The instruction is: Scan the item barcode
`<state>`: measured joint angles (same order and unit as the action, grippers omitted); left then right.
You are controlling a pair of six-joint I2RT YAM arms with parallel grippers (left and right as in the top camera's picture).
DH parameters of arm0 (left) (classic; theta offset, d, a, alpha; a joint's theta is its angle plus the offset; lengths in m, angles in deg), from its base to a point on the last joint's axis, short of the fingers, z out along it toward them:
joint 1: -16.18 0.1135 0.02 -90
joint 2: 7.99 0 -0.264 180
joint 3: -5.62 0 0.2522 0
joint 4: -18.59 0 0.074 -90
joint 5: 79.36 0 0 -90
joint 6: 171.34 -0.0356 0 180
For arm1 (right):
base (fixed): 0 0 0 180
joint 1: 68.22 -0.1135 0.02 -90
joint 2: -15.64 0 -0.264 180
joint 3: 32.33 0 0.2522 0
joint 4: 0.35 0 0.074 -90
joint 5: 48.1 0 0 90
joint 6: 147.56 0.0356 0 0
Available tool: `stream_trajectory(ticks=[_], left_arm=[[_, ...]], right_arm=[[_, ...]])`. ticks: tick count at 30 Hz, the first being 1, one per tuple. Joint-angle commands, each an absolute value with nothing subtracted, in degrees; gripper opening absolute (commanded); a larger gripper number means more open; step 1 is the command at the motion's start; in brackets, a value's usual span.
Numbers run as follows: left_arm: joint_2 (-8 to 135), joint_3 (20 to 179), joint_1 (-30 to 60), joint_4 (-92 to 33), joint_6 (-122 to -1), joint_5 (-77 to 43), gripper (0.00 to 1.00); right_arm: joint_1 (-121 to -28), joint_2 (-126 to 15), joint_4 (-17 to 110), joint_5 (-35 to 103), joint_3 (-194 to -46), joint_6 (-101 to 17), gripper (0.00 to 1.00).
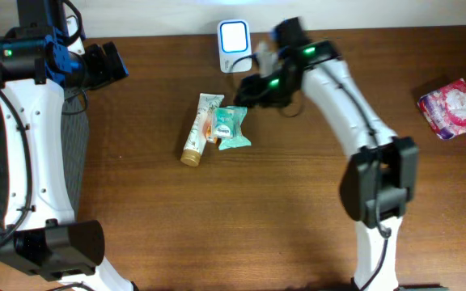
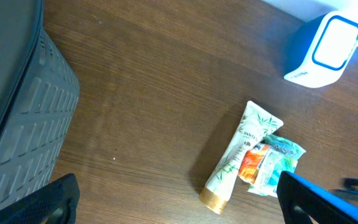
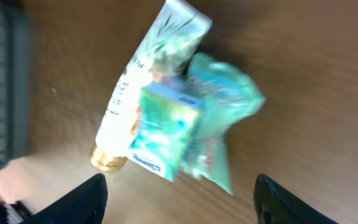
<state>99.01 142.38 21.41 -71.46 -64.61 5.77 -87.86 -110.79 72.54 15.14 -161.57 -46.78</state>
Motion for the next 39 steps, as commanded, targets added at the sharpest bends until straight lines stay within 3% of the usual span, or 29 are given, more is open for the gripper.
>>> stream_trajectory(ticks=[1,5,12,13,14,15,16,23,28,33,36,38,39], left_arm=[[98.75,142.9,21.61,-71.35,-64.69,5.99,0.99],[98.75,142.9,21.61,-71.35,-64.69,5.97,0.99],[98.75,142.9,21.61,-71.35,-64.69,5.97,0.99],[98.75,142.9,21.61,-71.35,-64.69,5.97,0.99],[98.75,142.9,21.61,-71.35,-64.67,5.97,0.99],[98.75,142.9,21.61,-71.35,-64.67,5.97,0.99],[98.75,142.9,21.61,-71.35,-64.67,5.97,0.99],[98.75,142.9,21.61,-71.35,-64.67,5.97,0.99],[98.75,142.9,21.61,-71.35,-64.69,5.97,0.99],[98.75,142.9,21.61,-71.35,-64.67,5.97,0.99],[98.75,142.9,21.61,-71.35,-64.69,5.97,0.99],[98.75,142.9,21.61,-71.35,-64.69,5.97,0.99],[98.75,142.9,21.61,-71.35,-64.67,5.97,0.99]], right_arm=[[-93.87,-111.71,70.71,27.03,-161.38,-43.5,0.66],[-102.66,-113.02,68.11,48.97,-161.38,-38.54,0.64],[-107.6,-119.6,67.63,60.23,-161.38,-35.81,0.55],[-107.58,-119.86,68.13,60.95,-161.38,-35.85,0.43],[-107.47,-119.86,68.96,61.78,-161.38,-35.83,0.2],[-107.45,-119.36,69.99,62.35,-161.75,-35.85,0.06],[-107.18,-118.96,70.84,62.31,-162.34,-35.85,0.04],[-98.83,-111.38,83.76,53.1,-170.73,-36.79,0.04],[-80.47,-111.49,88.7,8.95,-167.32,-58.62,0.04],[-65.35,-111.49,86.38,-9.28,-150.23,-67.72,0.04],[-59.27,-111.49,81.42,-13.38,-139.06,-67.8,0.19],[-56.65,-111.49,78.51,-12.66,-134.36,-67.15,0.2],[-55.08,-111.49,77.68,-11.26,-132.74,-66.12,0.28]])
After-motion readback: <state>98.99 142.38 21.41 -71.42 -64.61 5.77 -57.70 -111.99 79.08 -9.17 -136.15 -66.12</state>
